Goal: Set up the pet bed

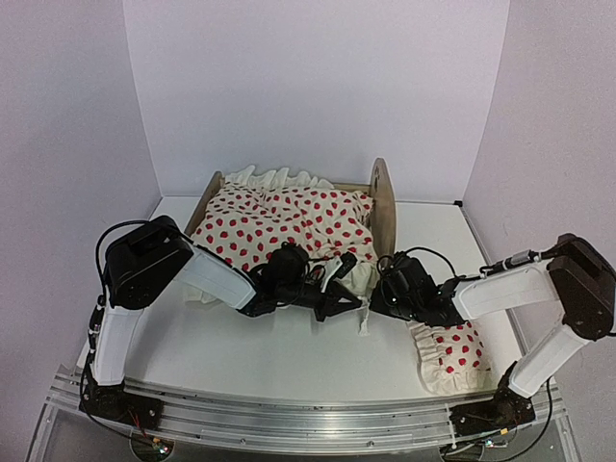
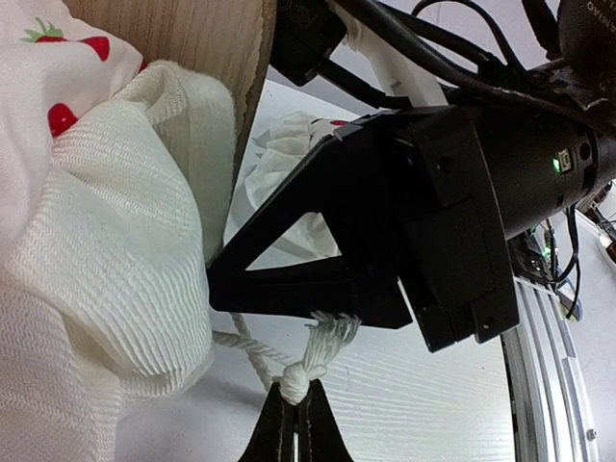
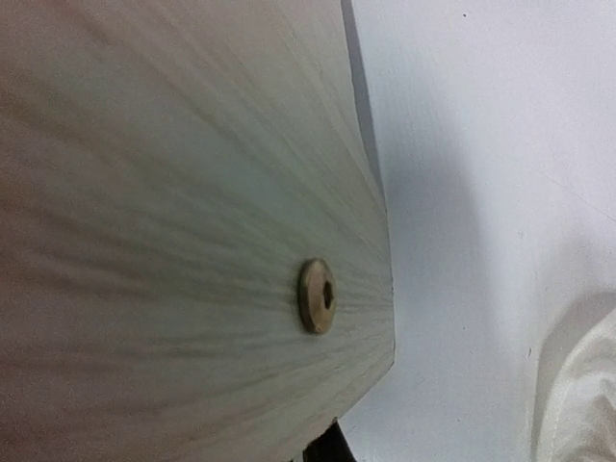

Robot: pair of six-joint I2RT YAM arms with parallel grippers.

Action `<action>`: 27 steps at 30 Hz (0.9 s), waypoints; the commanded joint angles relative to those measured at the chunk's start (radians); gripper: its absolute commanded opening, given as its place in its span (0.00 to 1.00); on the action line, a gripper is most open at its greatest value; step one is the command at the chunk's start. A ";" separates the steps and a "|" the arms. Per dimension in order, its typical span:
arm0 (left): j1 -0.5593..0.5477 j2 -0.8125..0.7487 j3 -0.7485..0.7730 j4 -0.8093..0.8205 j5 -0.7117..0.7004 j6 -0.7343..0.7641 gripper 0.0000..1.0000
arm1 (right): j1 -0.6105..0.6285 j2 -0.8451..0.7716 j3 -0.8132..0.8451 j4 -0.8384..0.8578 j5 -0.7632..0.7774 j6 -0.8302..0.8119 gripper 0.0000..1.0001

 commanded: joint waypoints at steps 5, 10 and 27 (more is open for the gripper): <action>0.040 0.019 0.083 -0.043 -0.083 -0.056 0.00 | -0.001 -0.067 0.021 0.068 -0.093 -0.142 0.00; 0.052 0.041 0.164 -0.146 -0.060 -0.083 0.00 | -0.002 -0.148 0.003 0.026 -0.255 -0.227 0.00; 0.053 0.153 0.303 -0.327 0.089 0.076 0.00 | -0.002 -0.119 0.087 -0.039 -0.368 -0.312 0.03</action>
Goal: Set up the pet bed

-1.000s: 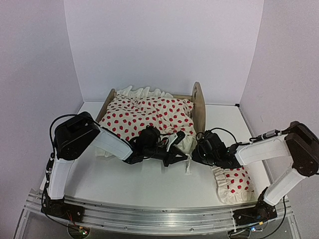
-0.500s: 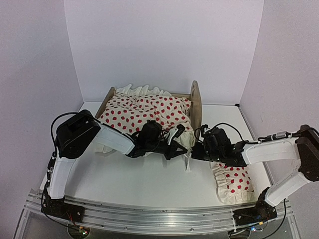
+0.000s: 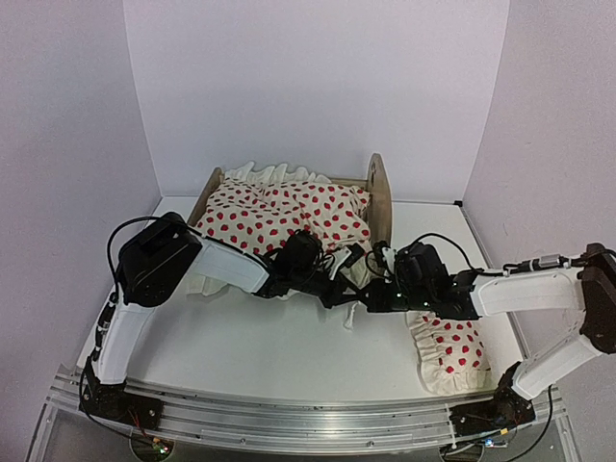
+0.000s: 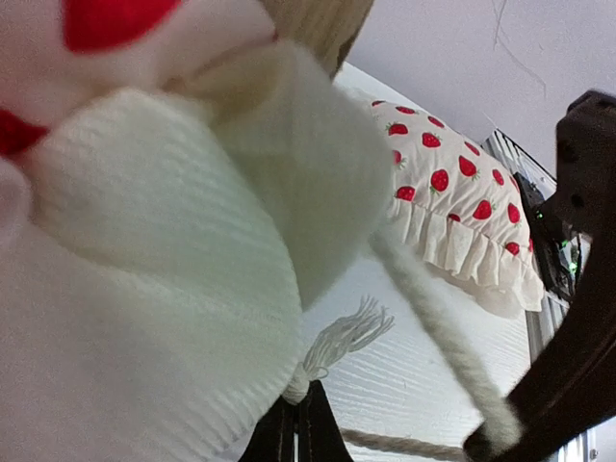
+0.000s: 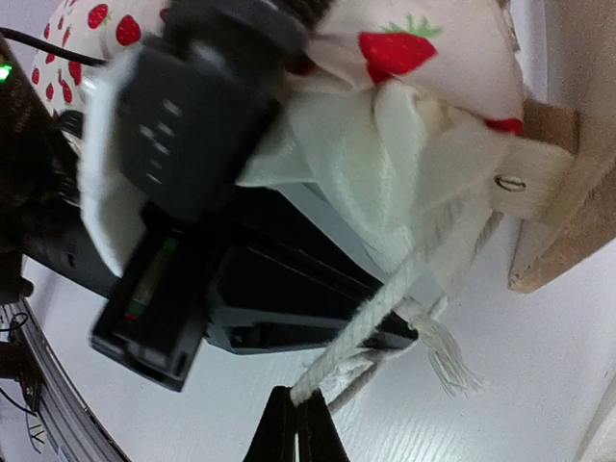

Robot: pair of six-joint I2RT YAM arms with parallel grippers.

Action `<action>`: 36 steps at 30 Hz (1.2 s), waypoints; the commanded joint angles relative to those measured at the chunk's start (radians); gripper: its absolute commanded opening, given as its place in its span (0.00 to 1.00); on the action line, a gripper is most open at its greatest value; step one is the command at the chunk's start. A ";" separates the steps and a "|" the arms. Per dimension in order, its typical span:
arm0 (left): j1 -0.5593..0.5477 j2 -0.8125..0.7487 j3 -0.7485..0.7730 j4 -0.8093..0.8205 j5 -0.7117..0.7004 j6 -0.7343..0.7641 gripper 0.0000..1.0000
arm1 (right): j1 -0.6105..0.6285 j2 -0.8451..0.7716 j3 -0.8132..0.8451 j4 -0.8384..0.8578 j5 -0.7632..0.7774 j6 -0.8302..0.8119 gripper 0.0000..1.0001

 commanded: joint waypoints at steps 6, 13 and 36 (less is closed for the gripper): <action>0.013 0.090 0.098 -0.012 0.074 0.150 0.00 | -0.007 0.038 0.084 -0.084 -0.022 -0.022 0.21; 0.014 0.093 0.090 -0.010 0.073 0.171 0.00 | -0.008 -0.038 0.174 -0.347 0.004 -0.147 0.44; 0.012 0.083 0.085 -0.014 0.054 0.199 0.00 | -0.160 0.021 -0.023 -0.167 0.026 -0.446 0.40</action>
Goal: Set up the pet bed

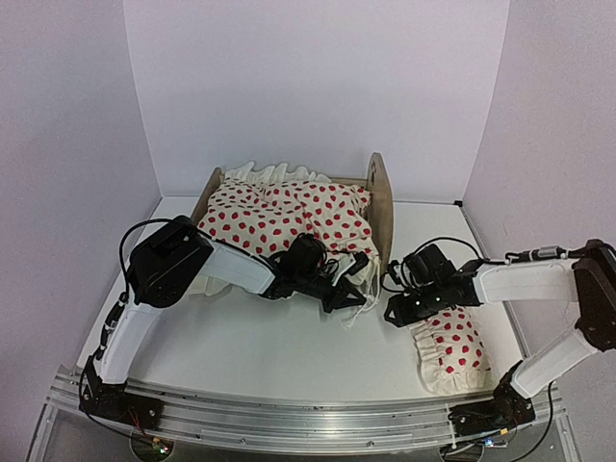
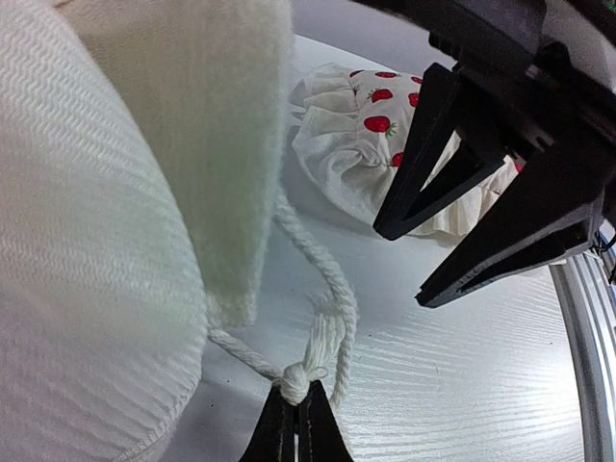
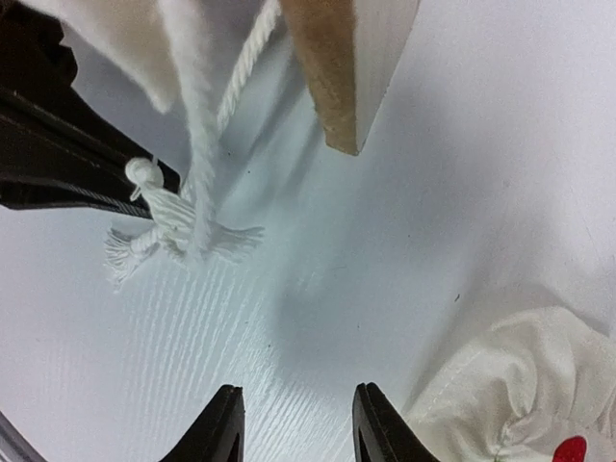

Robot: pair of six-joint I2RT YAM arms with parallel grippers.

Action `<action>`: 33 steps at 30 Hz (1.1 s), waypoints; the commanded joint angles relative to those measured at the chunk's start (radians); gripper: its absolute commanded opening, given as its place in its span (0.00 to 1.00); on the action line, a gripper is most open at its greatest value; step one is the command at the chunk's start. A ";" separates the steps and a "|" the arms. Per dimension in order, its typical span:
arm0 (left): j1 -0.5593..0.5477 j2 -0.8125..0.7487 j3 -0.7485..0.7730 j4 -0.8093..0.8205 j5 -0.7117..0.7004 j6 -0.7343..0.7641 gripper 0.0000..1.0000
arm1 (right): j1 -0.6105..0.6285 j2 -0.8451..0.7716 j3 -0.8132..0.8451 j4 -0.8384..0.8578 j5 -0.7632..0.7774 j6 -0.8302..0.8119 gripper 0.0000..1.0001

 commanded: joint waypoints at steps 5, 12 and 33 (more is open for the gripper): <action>0.006 0.013 0.028 -0.009 -0.012 0.018 0.00 | 0.004 0.052 -0.121 0.471 0.071 -0.202 0.41; 0.006 0.029 0.054 -0.012 -0.026 0.020 0.00 | 0.004 0.135 -0.107 0.598 0.078 -0.247 0.43; 0.007 0.056 0.102 -0.055 -0.024 0.024 0.00 | 0.004 0.152 -0.086 0.652 0.040 -0.259 0.09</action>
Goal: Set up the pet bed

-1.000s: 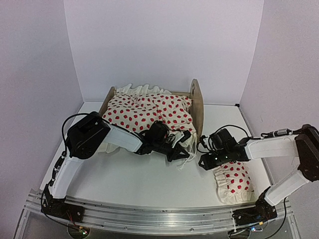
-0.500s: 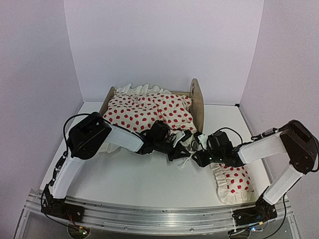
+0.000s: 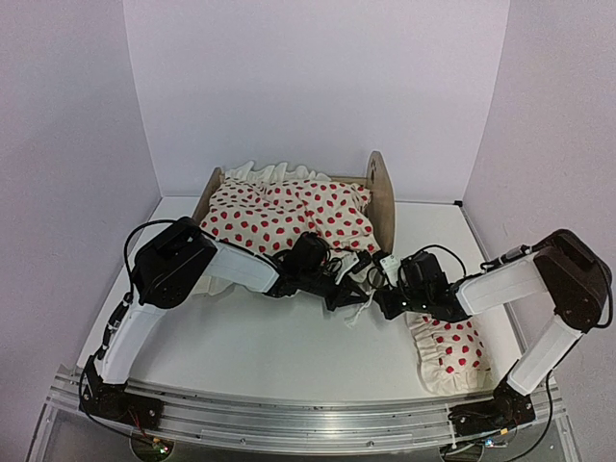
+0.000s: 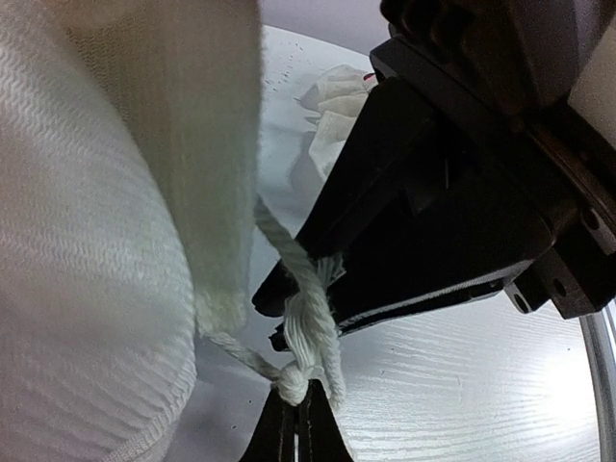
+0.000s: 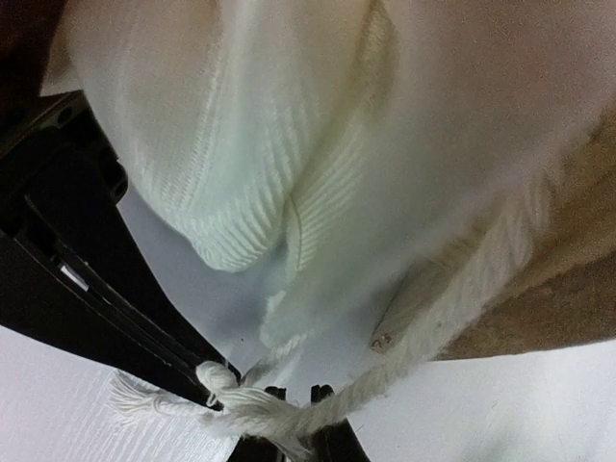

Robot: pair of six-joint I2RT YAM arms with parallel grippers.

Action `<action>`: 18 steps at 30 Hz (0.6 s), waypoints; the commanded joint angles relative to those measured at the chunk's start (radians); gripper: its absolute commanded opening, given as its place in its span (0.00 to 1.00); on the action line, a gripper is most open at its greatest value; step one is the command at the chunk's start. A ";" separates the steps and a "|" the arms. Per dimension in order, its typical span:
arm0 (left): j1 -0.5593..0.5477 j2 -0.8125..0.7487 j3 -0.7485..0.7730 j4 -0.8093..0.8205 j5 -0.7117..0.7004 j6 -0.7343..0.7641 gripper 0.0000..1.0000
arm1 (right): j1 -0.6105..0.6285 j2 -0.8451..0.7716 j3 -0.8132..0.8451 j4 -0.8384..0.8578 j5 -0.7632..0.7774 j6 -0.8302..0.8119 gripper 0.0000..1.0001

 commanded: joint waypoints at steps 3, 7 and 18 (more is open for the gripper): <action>0.007 0.020 0.040 -0.033 -0.005 0.004 0.00 | 0.003 -0.042 0.030 -0.009 -0.034 -0.040 0.00; 0.009 0.018 0.042 -0.037 0.009 0.007 0.01 | 0.002 -0.072 0.031 -0.056 -0.035 -0.036 0.00; 0.010 -0.110 -0.051 -0.038 0.001 0.063 0.47 | 0.002 -0.112 0.058 -0.233 -0.033 0.079 0.00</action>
